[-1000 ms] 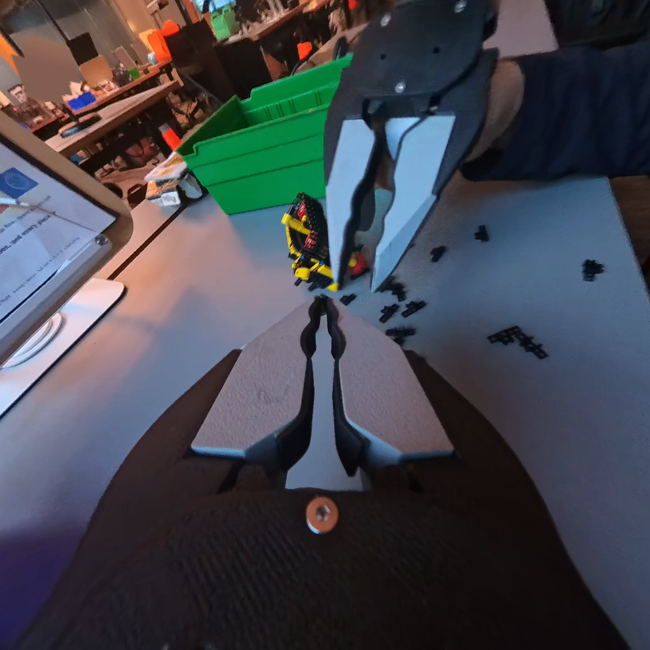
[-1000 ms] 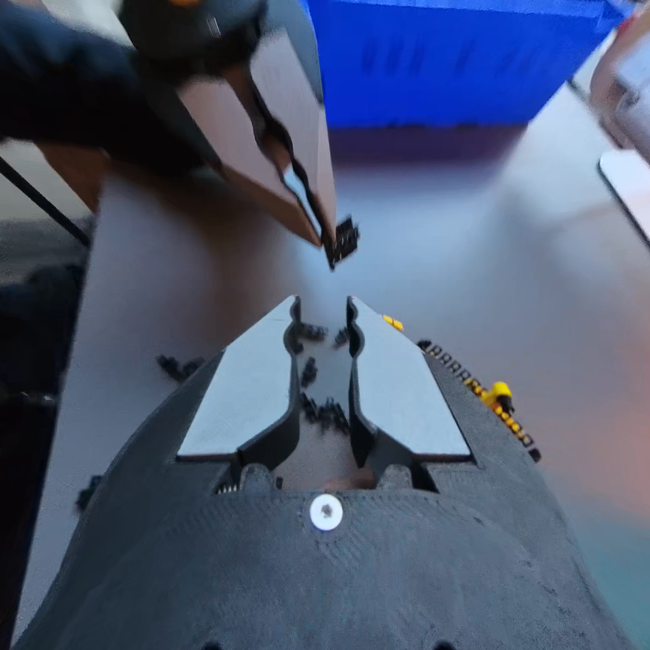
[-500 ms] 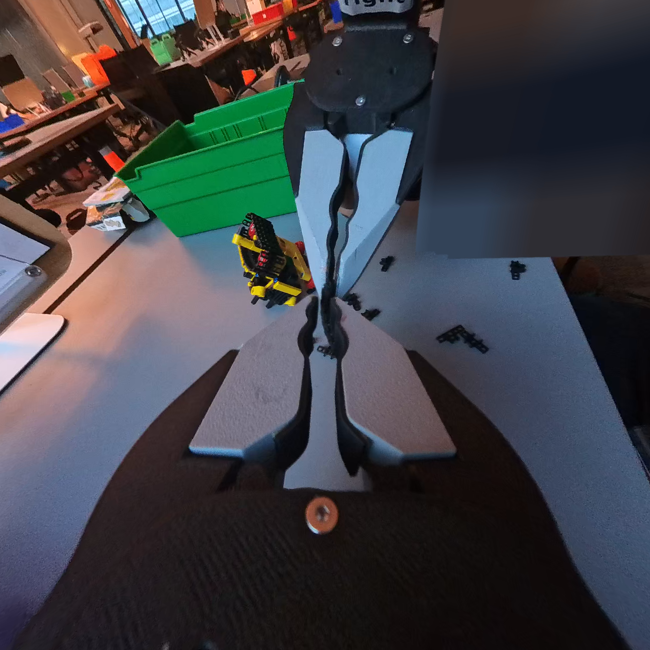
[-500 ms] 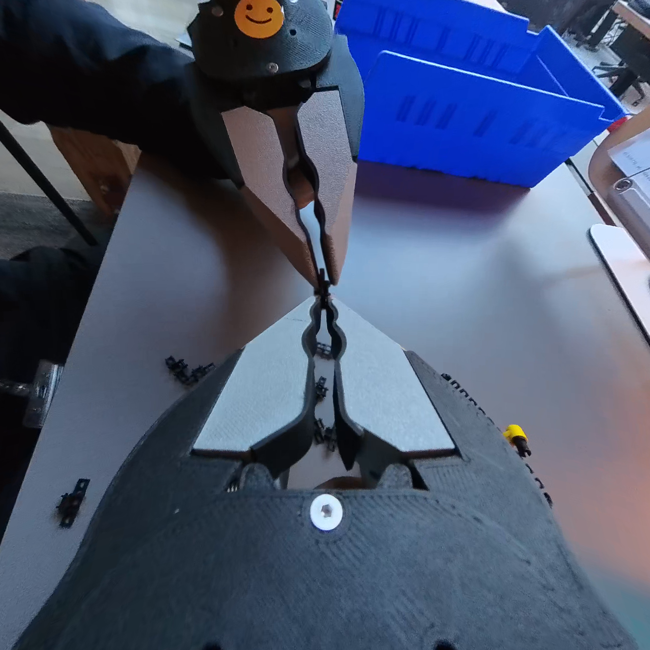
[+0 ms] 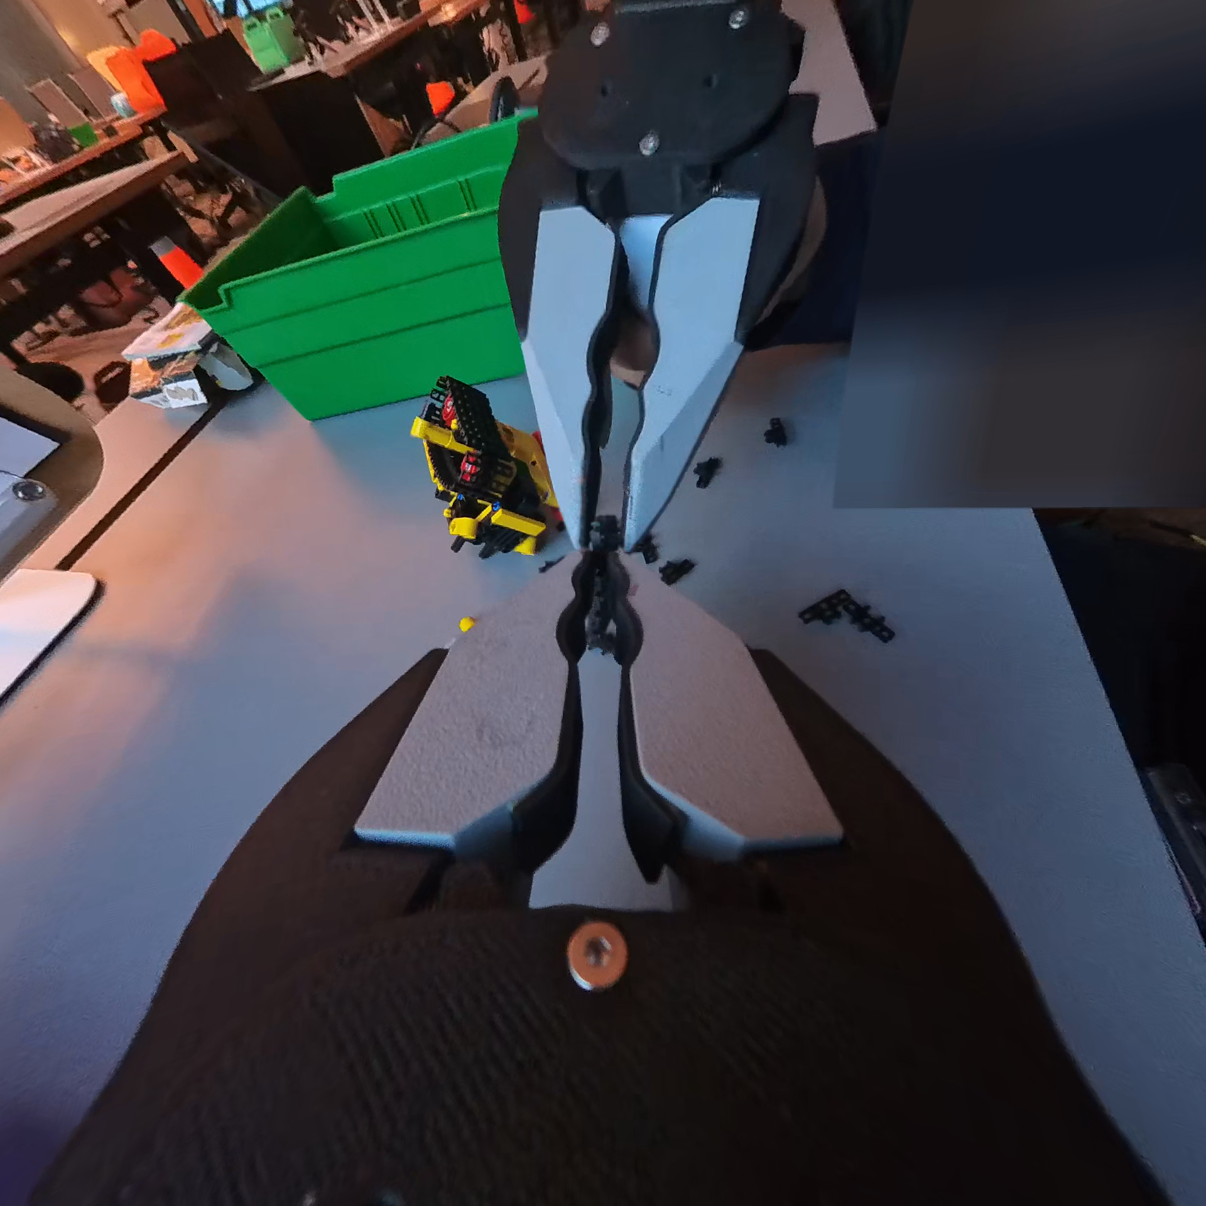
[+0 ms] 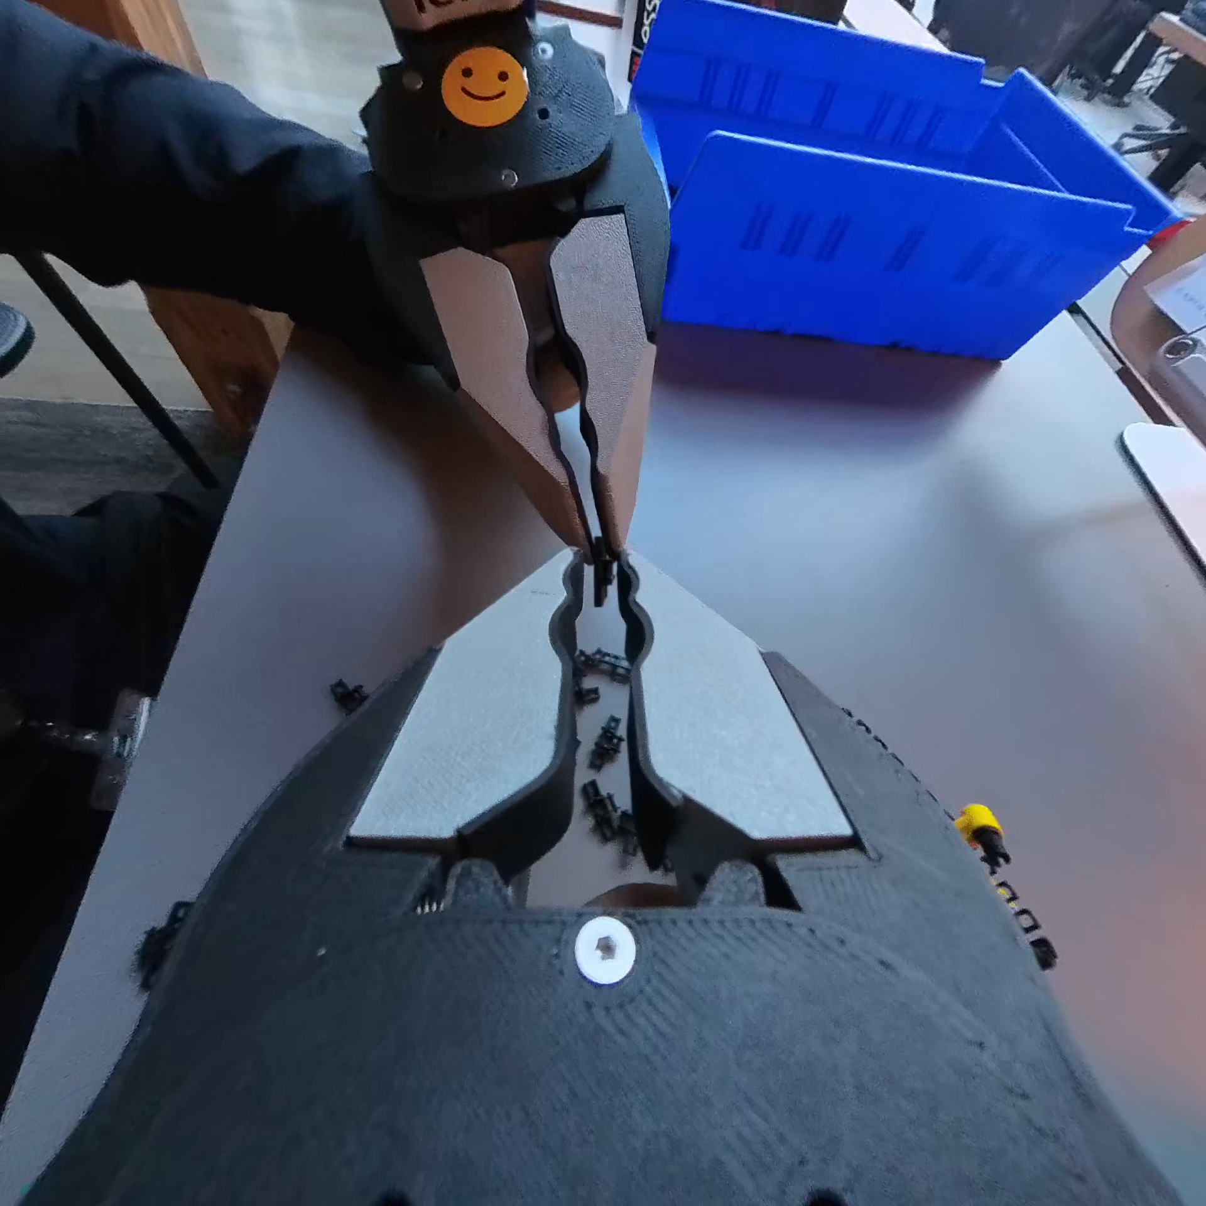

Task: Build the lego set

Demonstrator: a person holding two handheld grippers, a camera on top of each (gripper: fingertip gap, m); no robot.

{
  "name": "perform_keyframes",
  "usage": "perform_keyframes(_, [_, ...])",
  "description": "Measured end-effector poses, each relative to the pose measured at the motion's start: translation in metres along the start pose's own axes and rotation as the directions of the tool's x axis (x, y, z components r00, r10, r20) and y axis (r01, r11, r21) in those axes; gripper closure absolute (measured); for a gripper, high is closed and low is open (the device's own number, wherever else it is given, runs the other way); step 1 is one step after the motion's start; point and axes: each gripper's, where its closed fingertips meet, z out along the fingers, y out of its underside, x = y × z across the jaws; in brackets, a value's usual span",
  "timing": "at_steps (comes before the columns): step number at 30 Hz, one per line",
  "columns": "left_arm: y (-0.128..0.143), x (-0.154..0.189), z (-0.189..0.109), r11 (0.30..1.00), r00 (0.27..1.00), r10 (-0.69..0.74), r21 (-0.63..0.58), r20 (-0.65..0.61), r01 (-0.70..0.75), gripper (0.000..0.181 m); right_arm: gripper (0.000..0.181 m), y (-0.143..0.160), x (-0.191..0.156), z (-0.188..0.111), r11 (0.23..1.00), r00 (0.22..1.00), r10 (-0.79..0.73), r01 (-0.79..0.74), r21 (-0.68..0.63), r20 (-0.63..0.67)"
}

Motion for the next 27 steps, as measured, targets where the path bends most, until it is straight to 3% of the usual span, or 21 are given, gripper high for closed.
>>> perform_keyframes(4, [0.000, -0.003, 0.000, 1.000, 1.000, -0.016, 0.000, 0.015, 0.016, 0.181, 0.179, -0.003, 0.003, -0.001, 1.000, 1.000, 0.016, -0.016, 0.025, -0.012])
perform_keyframes(7, [-0.005, -0.010, -0.003, 1.000, 0.997, 0.003, 0.026, 0.073, -0.005, 0.181, 0.180, -0.010, 0.011, -0.003, 0.984, 0.988, 0.155, -0.155, 0.084, 0.009])
perform_keyframes(13, [-0.021, -0.020, -0.013, 0.990, 0.974, 0.096, 0.080, 0.206, -0.114, 0.181, 0.181, -0.022, 0.038, -0.013, 0.861, 0.893, 0.450, -0.443, 0.249, 0.033])
perform_keyframes(15, [-0.027, -0.017, -0.016, 0.983, 0.965, 0.131, 0.100, 0.226, -0.157, 0.181, 0.181, -0.022, 0.045, -0.023, 0.830, 0.873, 0.483, -0.480, 0.284, 0.066])
perform_keyframes(16, [-0.027, -0.016, -0.015, 0.984, 0.967, 0.130, 0.094, 0.218, -0.153, 0.181, 0.181, -0.020, 0.042, -0.023, 0.841, 0.878, 0.472, -0.476, 0.259, 0.081])
perform_keyframes(18, [-0.025, -0.022, -0.016, 0.987, 0.968, 0.106, 0.091, 0.229, -0.130, 0.181, 0.179, 0.001, 0.030, -0.014, 0.901, 0.904, 0.422, -0.427, 0.079, 0.069])
perform_keyframes(20, [-0.018, -0.026, -0.015, 0.994, 0.977, 0.051, 0.084, 0.208, -0.070, 0.181, 0.157, 0.021, 0.027, -0.006, 0.949, 0.951, 0.307, -0.308, -0.063, -0.022])
perform_keyframes(22, [-0.015, -0.028, -0.014, 0.996, 0.984, -0.009, 0.094, 0.176, -0.007, 0.181, 0.154, 0.031, 0.026, 0.000, 0.970, 0.979, 0.181, -0.193, -0.148, -0.091])
perform_keyframes(27, [-0.010, -0.017, -0.007, 0.995, 0.995, -0.067, 0.072, 0.075, 0.062, 0.181, 0.161, 0.002, 0.016, -0.002, 0.998, 0.994, 0.053, -0.056, -0.030, -0.096])
